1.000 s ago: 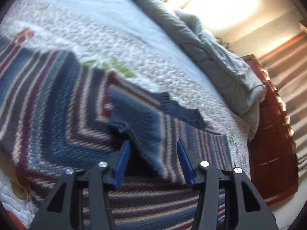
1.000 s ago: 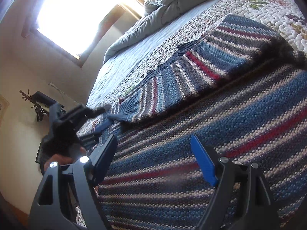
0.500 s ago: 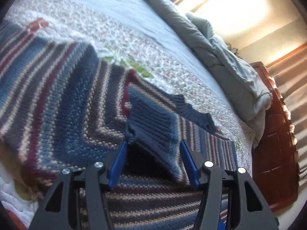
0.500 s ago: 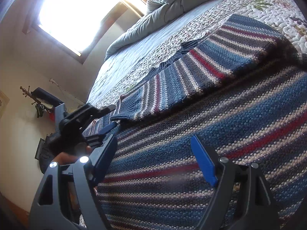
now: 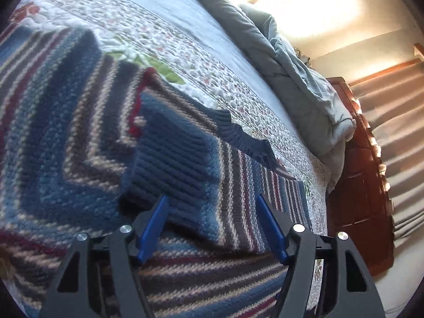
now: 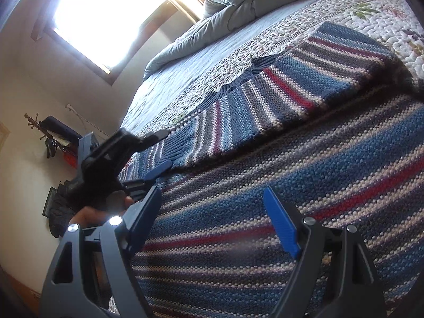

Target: Fold small clothes

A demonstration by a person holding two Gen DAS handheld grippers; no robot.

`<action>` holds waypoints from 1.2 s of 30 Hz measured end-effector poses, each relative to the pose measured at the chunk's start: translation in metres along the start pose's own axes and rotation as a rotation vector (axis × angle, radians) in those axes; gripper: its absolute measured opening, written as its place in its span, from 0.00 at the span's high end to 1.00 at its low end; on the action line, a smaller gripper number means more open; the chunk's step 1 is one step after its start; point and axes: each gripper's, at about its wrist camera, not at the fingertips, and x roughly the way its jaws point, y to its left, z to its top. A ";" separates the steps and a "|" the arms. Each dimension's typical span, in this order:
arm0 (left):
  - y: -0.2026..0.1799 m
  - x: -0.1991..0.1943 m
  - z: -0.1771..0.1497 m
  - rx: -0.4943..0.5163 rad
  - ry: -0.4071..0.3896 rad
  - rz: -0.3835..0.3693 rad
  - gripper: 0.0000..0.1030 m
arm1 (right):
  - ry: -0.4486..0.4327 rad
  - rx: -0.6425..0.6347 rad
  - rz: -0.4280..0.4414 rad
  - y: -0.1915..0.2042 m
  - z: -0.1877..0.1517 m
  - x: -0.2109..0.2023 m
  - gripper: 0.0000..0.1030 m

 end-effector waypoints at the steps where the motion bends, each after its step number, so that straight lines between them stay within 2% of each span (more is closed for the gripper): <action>1: 0.003 -0.010 -0.003 0.005 -0.008 0.018 0.33 | 0.004 0.000 -0.002 0.000 0.000 0.001 0.23; 4: 0.021 -0.052 -0.006 -0.009 -0.049 0.004 0.30 | 0.010 -0.004 -0.003 0.001 -0.001 0.004 0.23; 5: 0.030 -0.070 -0.004 -0.015 -0.078 0.009 0.27 | 0.011 -0.007 -0.004 0.002 -0.001 0.004 0.23; 7: 0.057 -0.118 0.003 -0.038 -0.175 0.041 0.19 | 0.015 -0.014 -0.004 0.004 -0.002 0.006 0.23; 9: 0.098 -0.172 0.019 -0.096 -0.291 0.101 0.17 | 0.019 -0.019 -0.005 0.005 -0.004 0.007 0.23; 12: 0.157 -0.235 0.041 -0.217 -0.435 0.165 0.17 | 0.026 -0.029 -0.006 0.007 -0.006 0.010 0.23; 13: 0.180 -0.256 0.052 -0.248 -0.483 0.207 0.17 | 0.026 -0.037 -0.009 0.008 -0.007 0.011 0.23; 15: 0.212 -0.279 0.067 -0.299 -0.532 0.246 0.17 | 0.026 -0.051 -0.011 0.010 -0.009 0.013 0.23; 17: 0.242 -0.287 0.083 -0.350 -0.529 0.252 0.17 | 0.029 -0.062 -0.009 0.012 -0.011 0.016 0.23; 19: 0.262 -0.283 0.094 -0.370 -0.524 0.292 0.17 | 0.030 -0.075 -0.021 0.013 -0.013 0.020 0.23; 21: 0.282 -0.271 0.102 -0.395 -0.480 0.300 0.17 | 0.033 -0.083 -0.036 0.013 -0.015 0.024 0.23; 23: 0.289 -0.257 0.108 -0.398 -0.457 0.306 0.17 | 0.035 -0.091 -0.039 0.015 -0.017 0.027 0.23; 25: 0.292 -0.249 0.117 -0.381 -0.469 0.308 0.15 | 0.022 -0.118 -0.045 0.019 -0.019 0.029 0.23; 30: 0.301 -0.252 0.130 -0.381 -0.470 0.271 0.16 | 0.031 -0.145 -0.052 0.024 -0.023 0.037 0.22; 31: 0.300 -0.252 0.131 -0.373 -0.468 0.274 0.18 | 0.032 -0.152 -0.054 0.025 -0.024 0.037 0.21; 32: 0.299 -0.252 0.131 -0.363 -0.466 0.281 0.33 | 0.035 -0.157 -0.055 0.026 -0.025 0.038 0.21; 35: 0.299 -0.252 0.130 -0.358 -0.444 0.304 0.70 | 0.036 -0.171 -0.056 0.027 -0.027 0.037 0.20; 36: 0.298 -0.253 0.128 -0.351 -0.448 0.315 0.76 | 0.038 -0.170 -0.054 0.027 -0.027 0.036 0.20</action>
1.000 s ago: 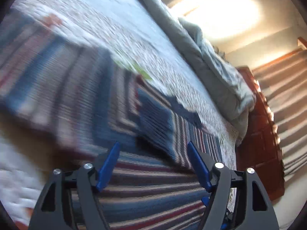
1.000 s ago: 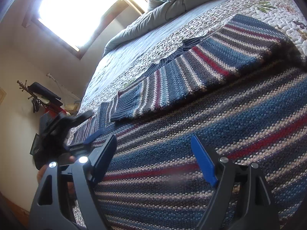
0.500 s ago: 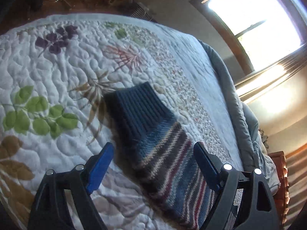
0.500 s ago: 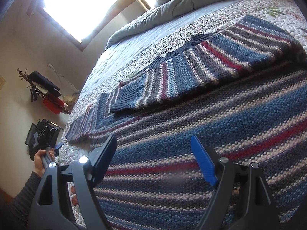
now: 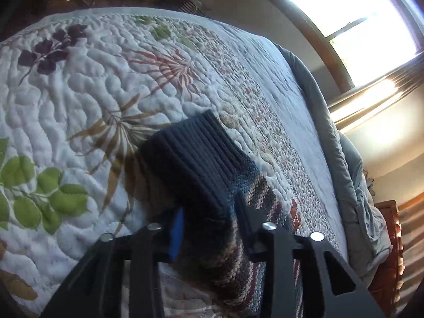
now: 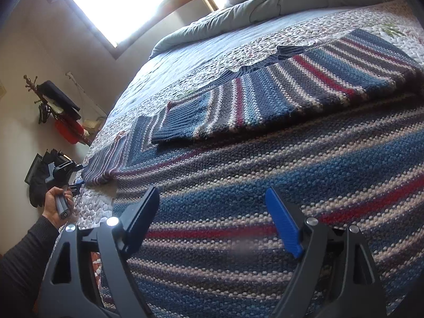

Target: Fold small clothes

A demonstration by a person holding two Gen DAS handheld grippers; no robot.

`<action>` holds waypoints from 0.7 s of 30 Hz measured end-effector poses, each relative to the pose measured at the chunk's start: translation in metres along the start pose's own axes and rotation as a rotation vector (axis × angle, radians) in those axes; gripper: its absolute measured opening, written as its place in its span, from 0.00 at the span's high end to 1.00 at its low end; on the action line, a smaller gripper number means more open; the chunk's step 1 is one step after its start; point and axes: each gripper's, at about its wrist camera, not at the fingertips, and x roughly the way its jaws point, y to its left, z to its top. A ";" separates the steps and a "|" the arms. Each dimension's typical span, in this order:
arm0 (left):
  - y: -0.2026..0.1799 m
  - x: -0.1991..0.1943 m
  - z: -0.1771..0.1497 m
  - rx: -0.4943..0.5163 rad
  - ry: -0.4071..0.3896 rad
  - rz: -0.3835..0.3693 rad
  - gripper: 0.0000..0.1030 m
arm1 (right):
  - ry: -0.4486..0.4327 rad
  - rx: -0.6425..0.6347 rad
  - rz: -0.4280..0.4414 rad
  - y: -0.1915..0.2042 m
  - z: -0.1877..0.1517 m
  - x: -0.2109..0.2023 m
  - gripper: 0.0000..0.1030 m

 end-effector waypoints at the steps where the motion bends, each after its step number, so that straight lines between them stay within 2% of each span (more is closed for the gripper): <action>1: -0.001 -0.001 0.000 0.006 -0.008 0.002 0.78 | 0.002 0.001 0.002 0.000 -0.001 0.000 0.20; 5: -0.023 -0.029 -0.008 0.048 -0.048 -0.023 0.86 | 0.008 0.010 0.009 -0.002 0.001 0.001 0.20; 10: -0.084 -0.075 -0.020 0.150 -0.103 -0.055 0.88 | 0.016 0.018 0.038 -0.002 0.003 -0.004 0.20; 16: -0.188 -0.128 -0.043 0.278 -0.141 -0.132 0.88 | 0.016 0.014 0.070 -0.001 0.008 -0.013 0.20; 21: -0.282 -0.160 -0.085 0.392 -0.144 -0.198 0.89 | 0.015 0.045 0.109 -0.006 0.015 -0.025 0.20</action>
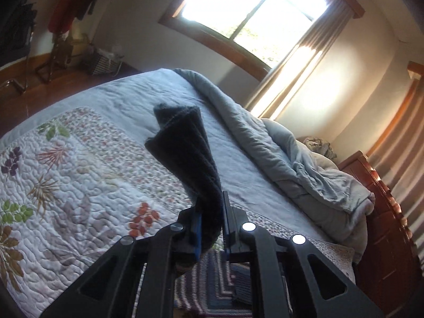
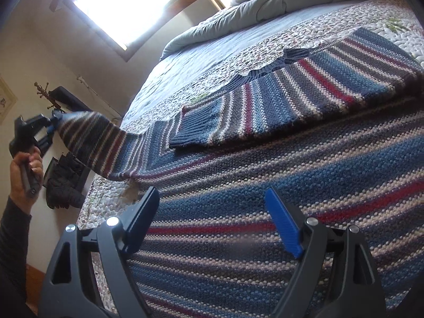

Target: Fold small clothes

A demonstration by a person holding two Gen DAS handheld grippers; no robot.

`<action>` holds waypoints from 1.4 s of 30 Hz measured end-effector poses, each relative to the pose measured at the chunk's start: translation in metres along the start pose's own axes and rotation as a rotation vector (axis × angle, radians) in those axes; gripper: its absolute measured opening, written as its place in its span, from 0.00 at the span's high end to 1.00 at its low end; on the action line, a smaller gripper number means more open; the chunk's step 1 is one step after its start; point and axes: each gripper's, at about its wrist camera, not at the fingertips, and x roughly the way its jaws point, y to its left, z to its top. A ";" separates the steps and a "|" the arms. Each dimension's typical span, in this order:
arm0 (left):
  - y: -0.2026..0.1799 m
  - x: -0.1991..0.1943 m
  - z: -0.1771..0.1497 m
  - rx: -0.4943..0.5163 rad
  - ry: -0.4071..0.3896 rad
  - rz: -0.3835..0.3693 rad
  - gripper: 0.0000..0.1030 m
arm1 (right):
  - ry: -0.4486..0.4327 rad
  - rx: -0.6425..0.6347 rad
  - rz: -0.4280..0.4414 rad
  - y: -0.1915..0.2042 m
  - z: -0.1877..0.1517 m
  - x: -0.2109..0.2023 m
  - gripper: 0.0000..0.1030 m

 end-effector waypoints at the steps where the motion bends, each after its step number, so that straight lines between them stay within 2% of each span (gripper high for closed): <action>1: -0.016 -0.001 -0.002 0.016 0.001 -0.009 0.89 | -0.006 0.006 0.004 -0.001 0.001 -0.003 0.20; 6: -0.102 0.004 -0.030 0.109 0.028 -0.035 0.88 | -0.024 0.057 0.011 -0.017 0.009 -0.019 0.20; 12: -0.166 0.044 -0.080 0.137 0.078 -0.074 0.88 | -0.051 0.076 0.007 -0.036 0.013 -0.048 0.20; 15: -0.183 0.073 -0.110 0.126 0.102 -0.085 0.88 | -0.067 0.088 0.001 -0.048 0.017 -0.064 0.20; 21: -0.209 0.138 -0.198 0.105 0.179 -0.091 0.89 | -0.103 0.140 0.007 -0.071 0.019 -0.090 0.19; 27: -0.237 0.182 -0.272 0.097 0.253 -0.103 0.89 | -0.161 0.189 0.001 -0.090 0.023 -0.116 0.19; 31: -0.255 0.201 -0.303 0.119 0.283 -0.098 0.89 | -0.194 0.223 -0.007 -0.103 0.026 -0.129 0.19; 36: -0.255 0.215 -0.327 0.131 0.327 -0.079 0.88 | -0.206 0.243 -0.021 -0.116 0.028 -0.139 0.19; 37: -0.253 0.217 -0.333 0.131 0.343 -0.084 0.85 | -0.205 0.251 -0.017 -0.118 0.028 -0.139 0.19; 38: -0.252 0.217 -0.338 0.132 0.353 -0.091 0.73 | -0.206 0.256 -0.016 -0.119 0.029 -0.139 0.19; 39: -0.251 0.218 -0.344 0.132 0.377 -0.110 0.60 | -0.204 0.256 -0.017 -0.120 0.029 -0.139 0.18; 40: -0.249 0.218 -0.348 0.126 0.395 -0.128 0.37 | -0.202 0.256 -0.017 -0.120 0.029 -0.139 0.18; 42: -0.241 0.206 -0.349 0.103 0.399 -0.190 0.29 | -0.195 0.267 -0.010 -0.121 0.029 -0.135 0.18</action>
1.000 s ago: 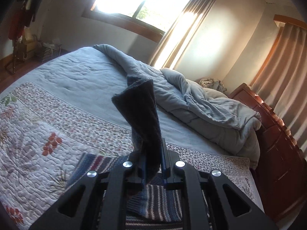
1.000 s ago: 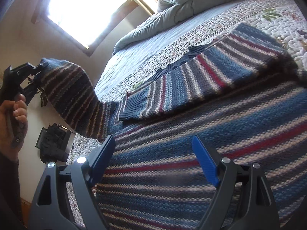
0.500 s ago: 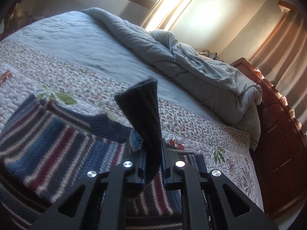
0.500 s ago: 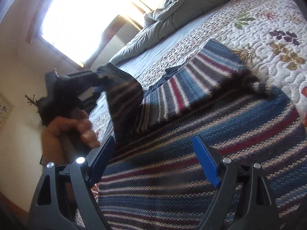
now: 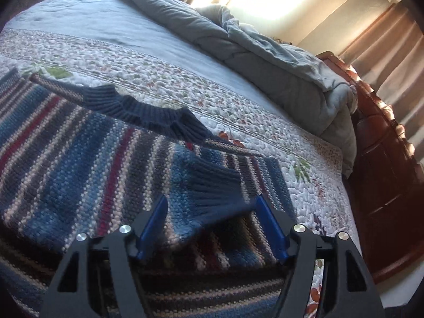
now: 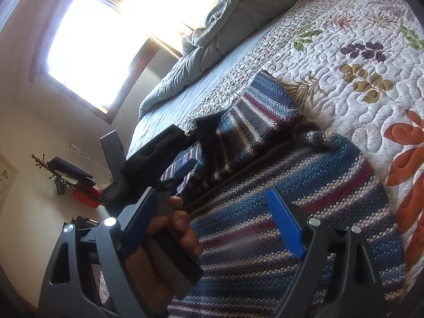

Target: Fold small clothes

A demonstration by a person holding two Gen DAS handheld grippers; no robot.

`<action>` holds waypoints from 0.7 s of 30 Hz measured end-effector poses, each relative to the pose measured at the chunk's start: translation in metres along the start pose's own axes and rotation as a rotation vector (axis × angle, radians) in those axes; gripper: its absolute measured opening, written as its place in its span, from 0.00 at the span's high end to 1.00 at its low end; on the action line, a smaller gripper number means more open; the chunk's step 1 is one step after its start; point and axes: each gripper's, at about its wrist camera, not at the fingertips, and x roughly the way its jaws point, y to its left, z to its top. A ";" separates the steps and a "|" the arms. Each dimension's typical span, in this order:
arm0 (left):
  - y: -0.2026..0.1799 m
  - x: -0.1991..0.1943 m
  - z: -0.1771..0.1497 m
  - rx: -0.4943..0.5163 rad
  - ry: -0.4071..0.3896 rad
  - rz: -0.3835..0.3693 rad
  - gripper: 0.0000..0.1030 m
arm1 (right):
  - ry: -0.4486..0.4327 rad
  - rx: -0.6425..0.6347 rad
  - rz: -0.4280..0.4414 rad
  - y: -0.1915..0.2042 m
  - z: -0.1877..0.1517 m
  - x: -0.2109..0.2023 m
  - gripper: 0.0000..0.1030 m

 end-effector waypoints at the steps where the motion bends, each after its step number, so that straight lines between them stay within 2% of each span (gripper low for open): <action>1: 0.002 -0.006 -0.002 -0.003 0.012 -0.026 0.25 | 0.005 0.011 0.004 -0.002 0.000 0.002 0.18; 3: 0.014 -0.028 -0.006 -0.025 0.031 -0.093 0.24 | 0.020 0.044 0.024 -0.006 0.000 0.006 0.18; 6: 0.034 -0.068 -0.021 -0.011 0.034 -0.122 0.19 | 0.044 0.118 0.080 -0.015 -0.002 0.015 0.17; 9: 0.065 -0.117 -0.046 0.055 0.020 -0.090 0.16 | 0.101 0.180 0.154 -0.019 -0.001 0.029 0.17; 12: 0.092 -0.147 -0.067 0.110 -0.016 -0.024 0.14 | 0.145 0.200 0.202 -0.019 0.000 0.042 0.24; 14: 0.109 -0.159 -0.077 0.117 -0.021 0.021 0.14 | 0.166 0.231 0.253 -0.018 -0.001 0.047 0.31; 16: 0.122 -0.166 -0.085 0.132 -0.024 0.029 0.14 | 0.152 0.251 0.272 -0.015 0.004 0.050 0.33; 19: 0.139 -0.167 -0.091 0.133 -0.012 -0.016 0.12 | 0.137 0.283 0.261 -0.011 0.026 0.064 0.38; 21: 0.149 -0.160 -0.093 0.100 0.025 -0.051 0.12 | 0.139 0.295 0.224 -0.012 0.046 0.078 0.47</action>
